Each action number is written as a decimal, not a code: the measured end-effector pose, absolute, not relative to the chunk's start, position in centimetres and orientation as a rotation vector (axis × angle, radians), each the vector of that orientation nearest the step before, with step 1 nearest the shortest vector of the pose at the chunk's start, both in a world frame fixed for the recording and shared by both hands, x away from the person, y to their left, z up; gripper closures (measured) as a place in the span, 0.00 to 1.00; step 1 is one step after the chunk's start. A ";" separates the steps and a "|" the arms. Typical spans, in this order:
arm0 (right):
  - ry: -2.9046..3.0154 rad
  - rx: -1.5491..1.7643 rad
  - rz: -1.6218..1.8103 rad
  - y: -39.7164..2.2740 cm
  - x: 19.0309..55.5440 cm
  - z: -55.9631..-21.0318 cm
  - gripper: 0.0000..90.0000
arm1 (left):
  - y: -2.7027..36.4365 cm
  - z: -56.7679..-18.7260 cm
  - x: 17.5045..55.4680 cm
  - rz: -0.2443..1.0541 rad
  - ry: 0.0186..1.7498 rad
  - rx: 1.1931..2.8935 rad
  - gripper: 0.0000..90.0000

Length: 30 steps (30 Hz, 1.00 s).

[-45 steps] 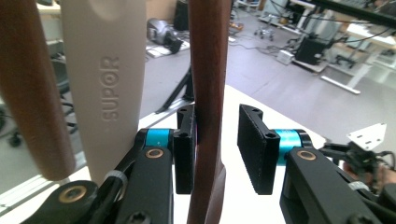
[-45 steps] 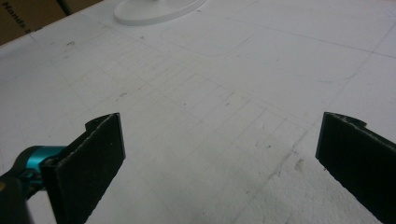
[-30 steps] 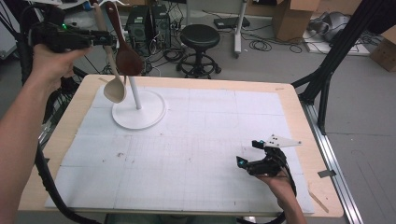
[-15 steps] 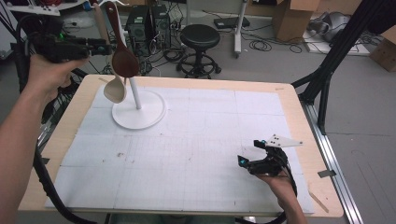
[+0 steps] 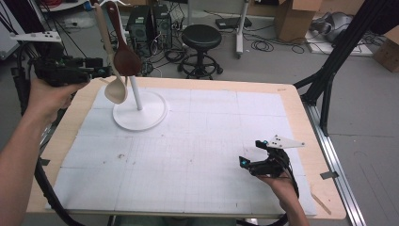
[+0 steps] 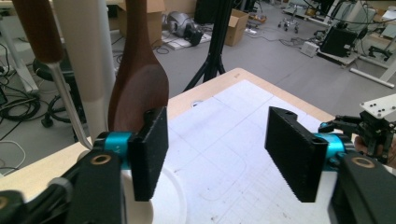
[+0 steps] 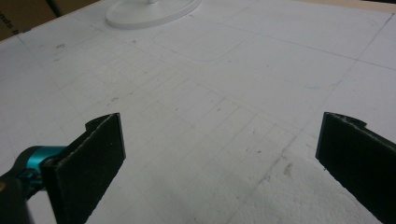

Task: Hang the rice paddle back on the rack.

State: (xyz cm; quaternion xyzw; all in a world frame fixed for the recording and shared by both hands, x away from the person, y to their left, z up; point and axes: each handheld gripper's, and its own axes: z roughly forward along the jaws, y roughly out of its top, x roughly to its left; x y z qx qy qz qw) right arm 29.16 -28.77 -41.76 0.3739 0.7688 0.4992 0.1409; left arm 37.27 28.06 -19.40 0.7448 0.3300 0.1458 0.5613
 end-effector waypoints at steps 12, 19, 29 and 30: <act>2.213 1.082 1.441 -28.8 28.9 -41.6 0.01 | 26.7 -21.3 36.6 0.328 0.781 1.769 0.24; 2.211 1.078 1.437 -28.7 28.9 -41.5 0.01 | 26.3 -22.4 36.2 0.323 0.797 1.776 0.15; 2.211 1.079 1.441 -28.7 28.8 -41.4 0.01 | 25.5 -23.7 35.7 0.321 0.798 1.791 0.07; 2.209 1.075 1.439 -28.7 28.8 -41.4 0.01 | 25.5 -23.9 35.7 0.322 0.802 1.793 0.05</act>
